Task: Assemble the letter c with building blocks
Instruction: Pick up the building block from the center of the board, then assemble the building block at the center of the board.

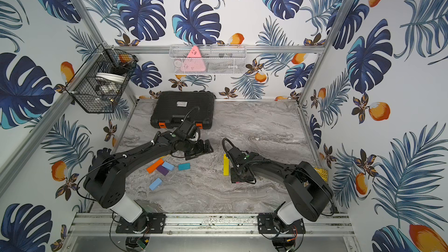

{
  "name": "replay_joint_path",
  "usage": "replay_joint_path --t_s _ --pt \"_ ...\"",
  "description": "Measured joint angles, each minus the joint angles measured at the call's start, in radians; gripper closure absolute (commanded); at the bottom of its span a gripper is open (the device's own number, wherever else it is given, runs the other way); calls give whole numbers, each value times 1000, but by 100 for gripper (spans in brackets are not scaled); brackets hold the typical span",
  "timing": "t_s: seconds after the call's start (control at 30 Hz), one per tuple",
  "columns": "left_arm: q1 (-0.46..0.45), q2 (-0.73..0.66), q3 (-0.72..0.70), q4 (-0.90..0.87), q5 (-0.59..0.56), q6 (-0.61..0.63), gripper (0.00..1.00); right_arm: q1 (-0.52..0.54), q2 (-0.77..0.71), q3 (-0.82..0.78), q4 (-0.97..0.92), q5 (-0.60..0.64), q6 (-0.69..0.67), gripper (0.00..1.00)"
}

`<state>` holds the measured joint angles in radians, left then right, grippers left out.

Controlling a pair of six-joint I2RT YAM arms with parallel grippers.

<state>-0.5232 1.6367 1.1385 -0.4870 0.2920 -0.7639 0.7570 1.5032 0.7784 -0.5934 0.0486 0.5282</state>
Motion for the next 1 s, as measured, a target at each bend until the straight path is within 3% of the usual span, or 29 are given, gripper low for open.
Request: replay_joint_path --t_s 0.37,0.63,1.0 --pt "0 -17 -16 2 2 0 1 181 3 29 -19 32 206 43" --pt "0 -31 -21 4 4 0 1 211 60 60 -19 100 342 43" --pt "0 -36 -27 5 5 0 1 241 117 109 -14 137 399 42"
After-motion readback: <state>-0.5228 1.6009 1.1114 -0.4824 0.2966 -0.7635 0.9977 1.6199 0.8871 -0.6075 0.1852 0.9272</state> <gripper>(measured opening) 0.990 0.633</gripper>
